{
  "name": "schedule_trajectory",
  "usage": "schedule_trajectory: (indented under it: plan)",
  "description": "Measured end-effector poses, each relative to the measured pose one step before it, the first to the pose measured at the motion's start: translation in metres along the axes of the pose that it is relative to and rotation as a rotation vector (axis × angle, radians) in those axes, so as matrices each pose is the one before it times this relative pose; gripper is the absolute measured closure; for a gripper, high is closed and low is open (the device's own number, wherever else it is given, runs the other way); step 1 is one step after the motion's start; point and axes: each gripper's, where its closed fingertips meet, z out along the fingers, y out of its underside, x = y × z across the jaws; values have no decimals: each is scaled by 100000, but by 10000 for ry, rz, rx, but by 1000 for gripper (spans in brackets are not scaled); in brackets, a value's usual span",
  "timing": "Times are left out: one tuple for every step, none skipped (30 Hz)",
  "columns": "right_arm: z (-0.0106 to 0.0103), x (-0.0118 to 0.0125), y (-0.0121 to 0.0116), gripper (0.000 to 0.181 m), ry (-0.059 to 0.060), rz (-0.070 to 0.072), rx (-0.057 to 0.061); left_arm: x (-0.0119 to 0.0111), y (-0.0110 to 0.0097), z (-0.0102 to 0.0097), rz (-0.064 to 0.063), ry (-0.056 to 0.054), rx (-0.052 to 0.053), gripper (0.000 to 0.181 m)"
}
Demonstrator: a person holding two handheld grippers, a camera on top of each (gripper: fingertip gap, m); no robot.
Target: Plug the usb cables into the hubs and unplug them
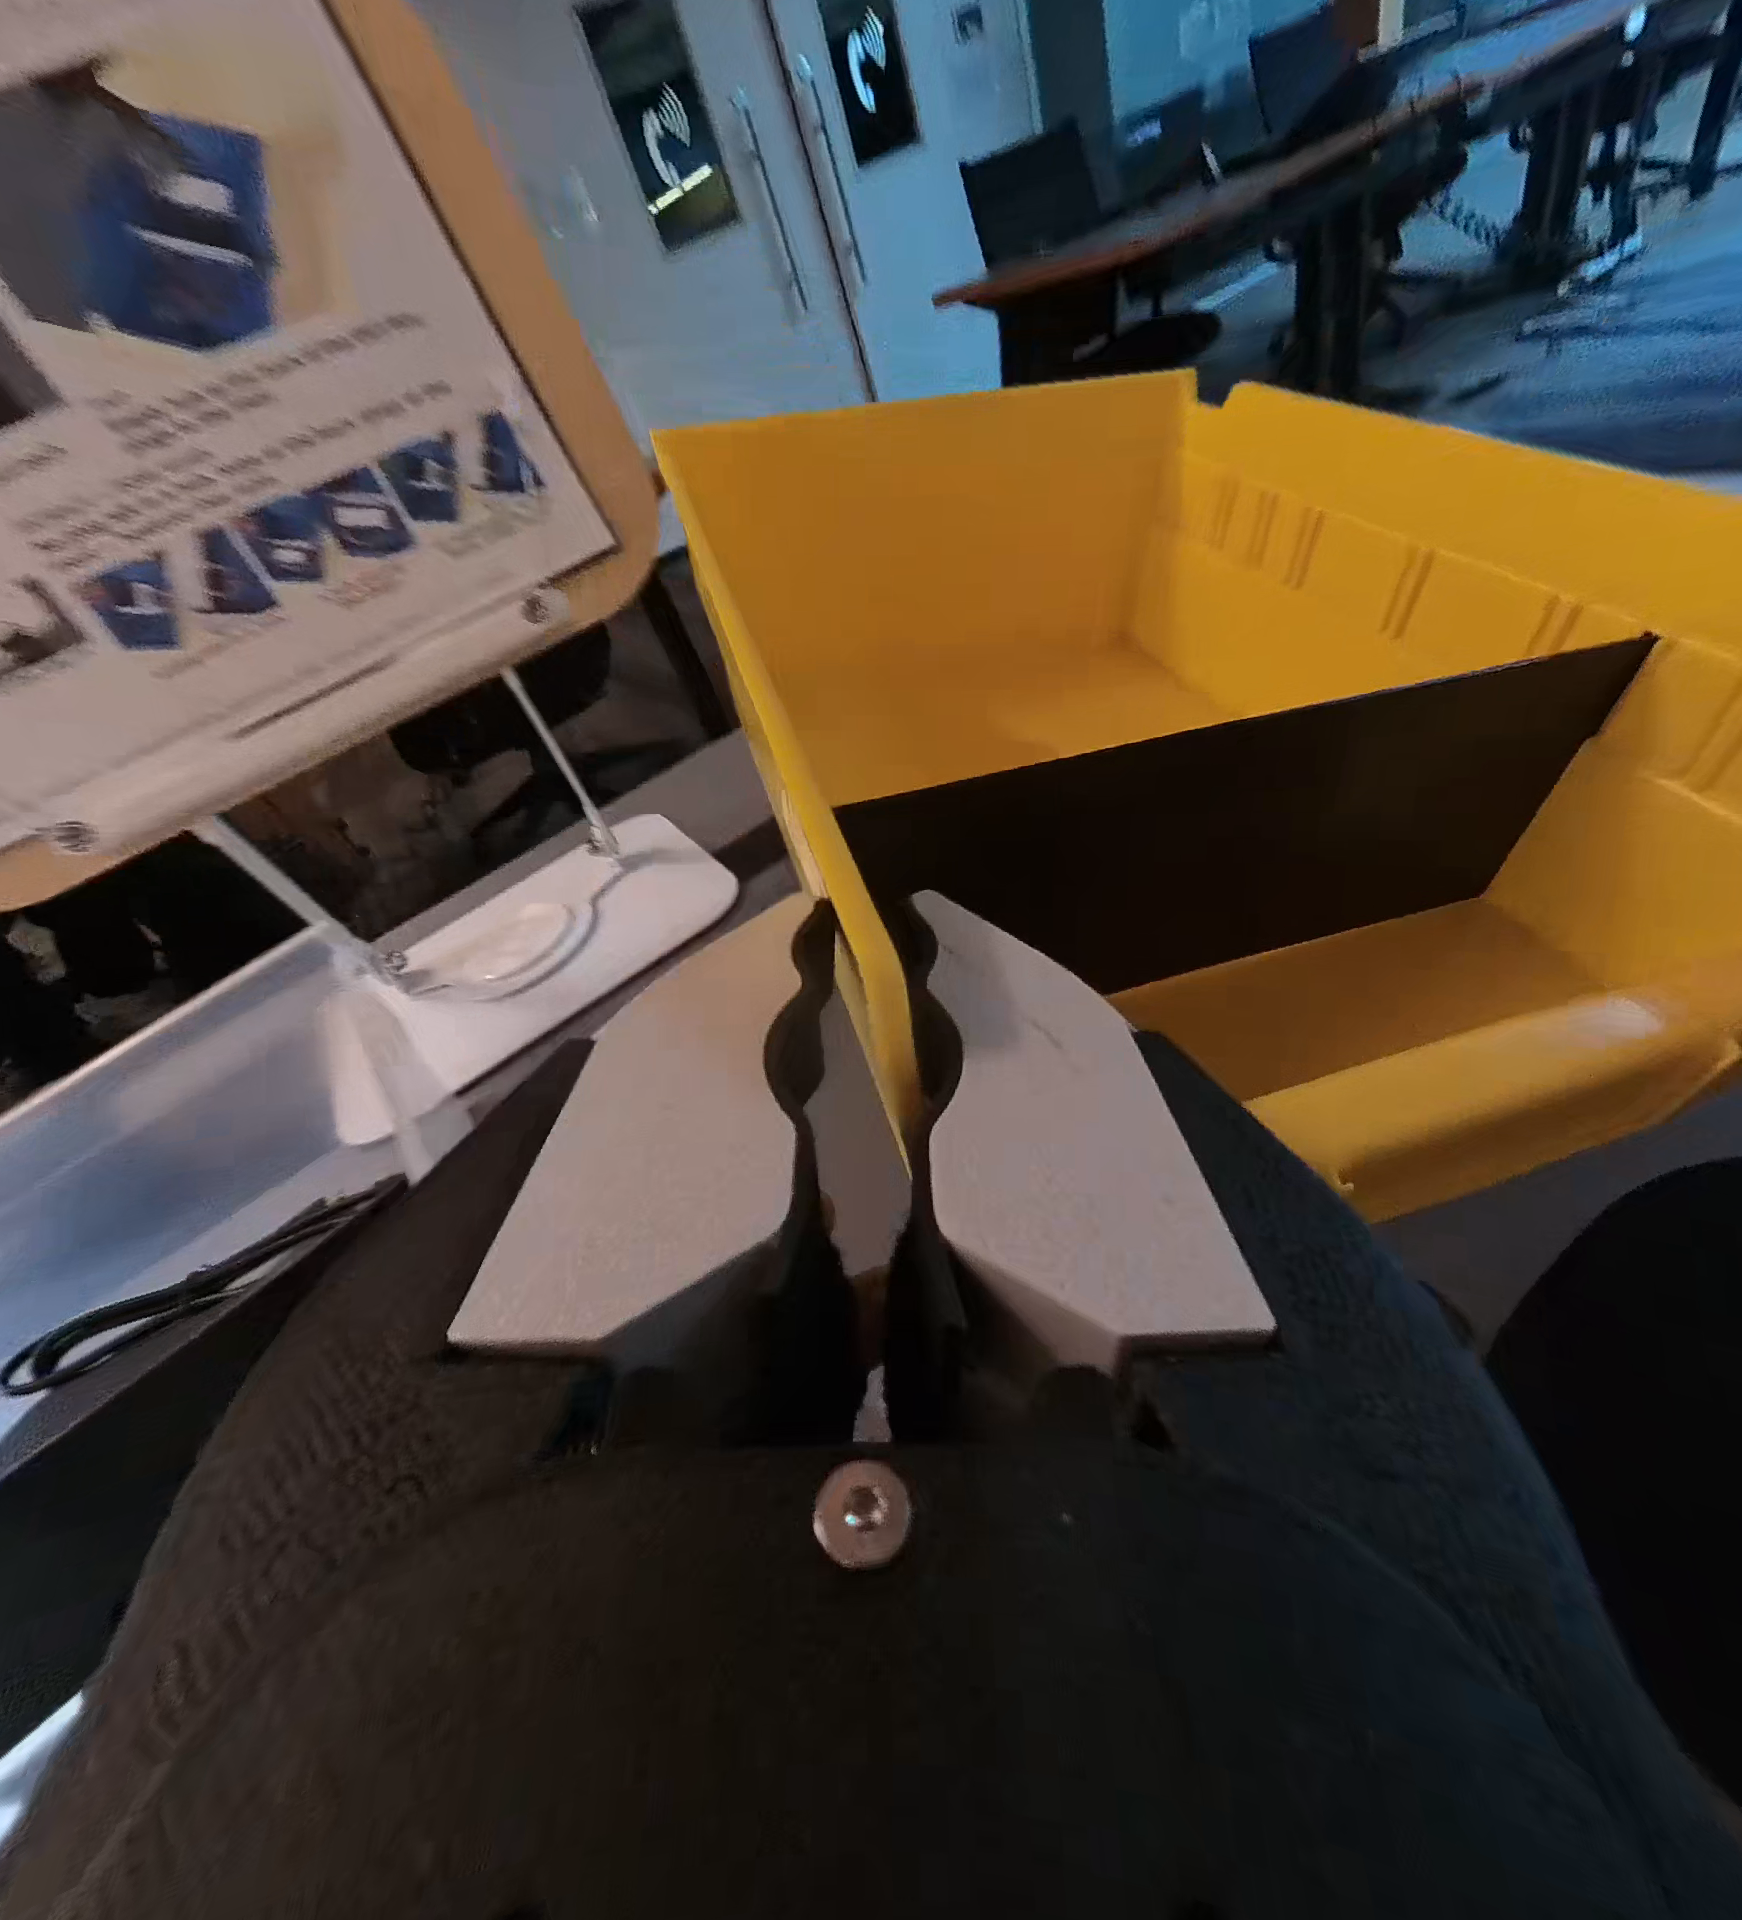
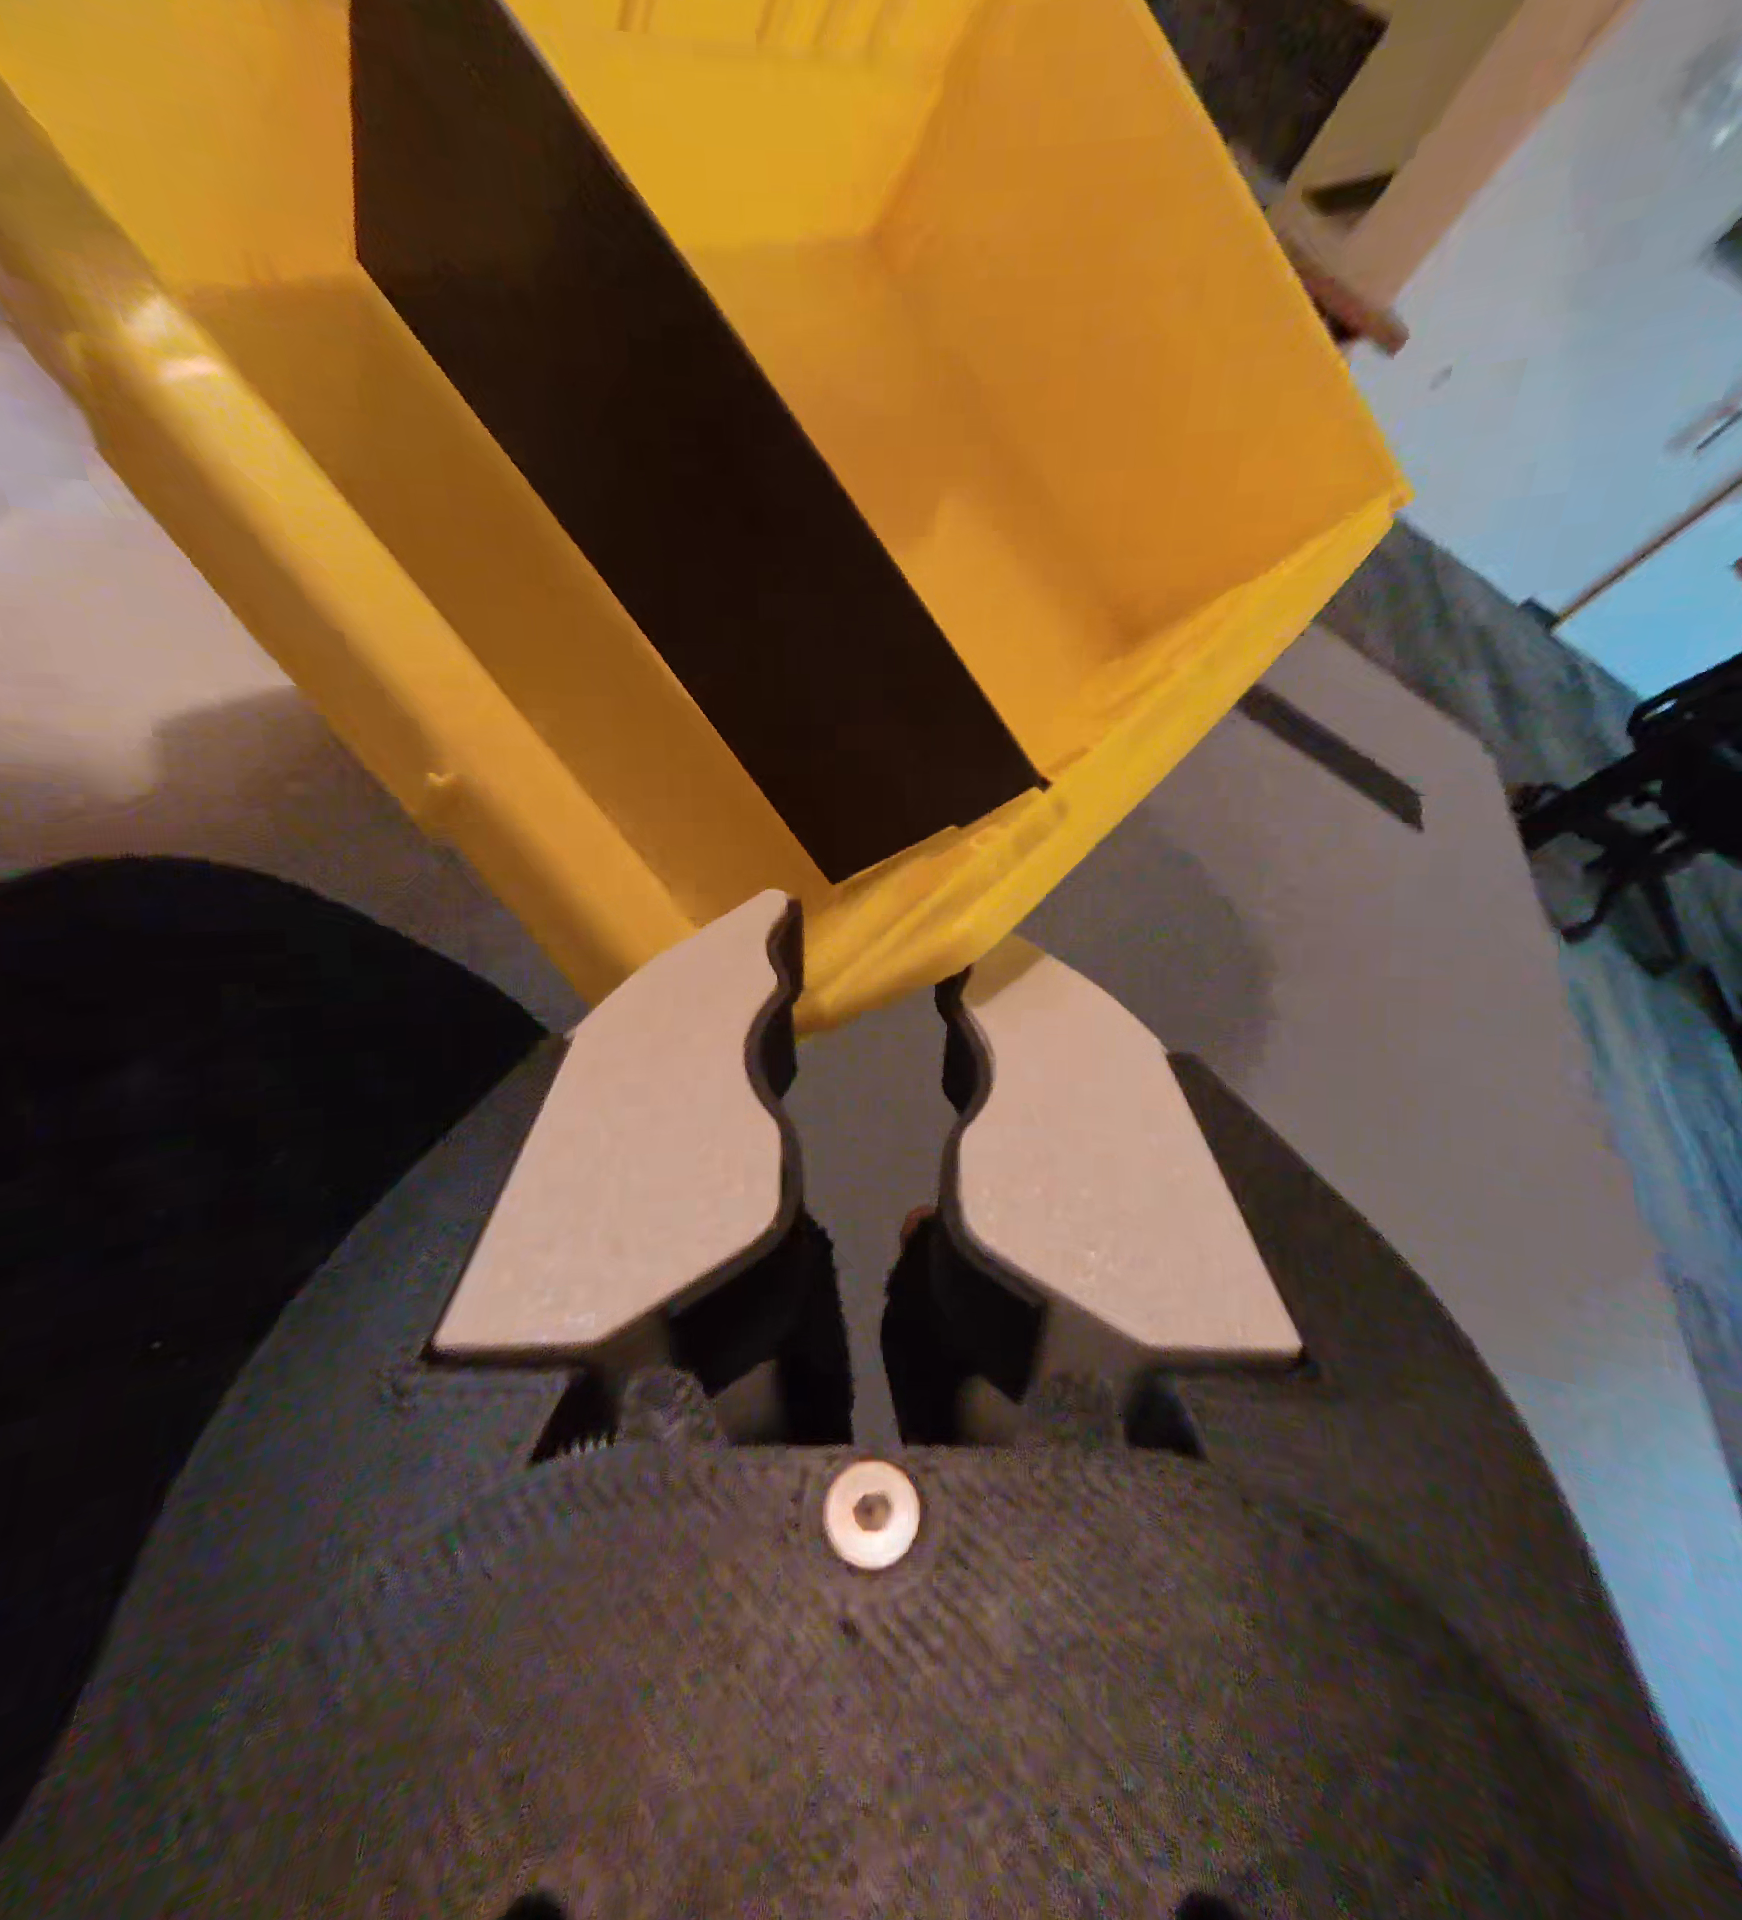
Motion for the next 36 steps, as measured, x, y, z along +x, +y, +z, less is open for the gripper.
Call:
schedule_trajectory:
  plan:
    - [413,30,1074,158,-170,266,-295,635,590,714,138,121,-187,169]
    - [327,32,890,158,-121,168,-225,590,646,637,-78,205,-227,169]
    - [214,109,613,158,-18,59,-91,514,653,584,-198,243,-209,169]
    - [77,198,186,158,73,33,103,333,672,505,-149,172,-143,167]
    - [-44,169,9,158,35,59,115,194,449,342,-40,114,52,167]
    - [-71,177,35,158,7,40,27,281,416,183,67,230,-19,165]
    - [-109,302,53,159,66,-26,26,451,612,65,149,394,-333,162]
    - [-133,288,16,160,35,-98,76,630,742,-102,332,587,-534,157]
    - [-190,115,-47,158,-86,-113,144,576,382,-398,303,520,-333,143]
    - [-318,57,-226,154,-106,-49,253,12,-68,-786,237,71,-46,131]
    - [-449,225,-419,149,21,-14,323,-65,-92,-1113,374,30,-48,123]
    - [-551,391,-583,144,161,-81,345,9,27,-1379,421,81,-97,119]
    - [-596,355,-853,140,199,-245,364,-160,37,-1596,403,-19,14,118]
    - [-590,54,-1187,138,98,-452,431,-437,177,-1709,450,-152,91,118]
    - [-458,-391,-1538,137,-92,-652,542,-762,538,-1653,511,-251,21,119]
    - [-214,-831,-1703,138,-282,-762,574,-912,1132,-1461,510,-235,-196,118]
    - [115,-1232,-1577,139,-479,-741,447,-591,1781,-1145,488,48,-438,119]
    - [470,-1639,-1219,139,-713,-671,214,-159,2234,-770,414,332,-577,120]
    - [787,-1925,-616,138,-929,-585,-113,-95,2376,-438,196,270,-653,122]
    - [993,-1991,107,136,-1056,-492,-493,-152,2224,-167,49,139,-647,122]
    - [1115,-1509,627,134,-842,-465,-755,-62,1833,-47,29,98,-550,121]
    - [1080,-552,839,135,-304,-473,-793,-69,1363,32,56,41,-363,121]
    - [978,-36,719,139,-13,-403,-613,-251,870,108,36,-93,-128,121]
    - [896,-92,372,140,-129,-189,-314,-344,500,184,-50,-134,47,121]
    - [806,-315,115,139,-350,44,-100,-264,455,252,-123,-45,2,123]
    - [726,-484,168,139,-509,132,-113,-156,689,340,-78,47,-202,126]
    - [617,-350,451,143,-413,65,-302,28,916,379,56,154,-371,128]
    - [415,160,577,148,-23,-63,-401,104,951,376,134,175,-413,132]
    - [212,192,626,150,53,-141,-445,237,874,273,120,230,-366,138]
    - [50,140,571,150,35,17,-400,195,494,103,-132,167,-152,145]
    - [-67,246,639,150,114,160,-411,-203,284,-64,-161,-83,7,145]
    - [-76,285,787,149,174,99,-423,-234,464,-106,-91,-117,-88,144]
    - [-82,308,849,149,213,27,-342,-176,440,-134,-82,-70,-36,144]
    - [-80,281,862,148,185,32,-234,-112,371,-140,-72,-29,46,144]
    - [-106,207,832,148,123,79,-118,-130,434,-158,-51,-52,35,143]
    - [-134,171,869,147,80,120,-64,-189,578,-206,-65,-81,-32,143]
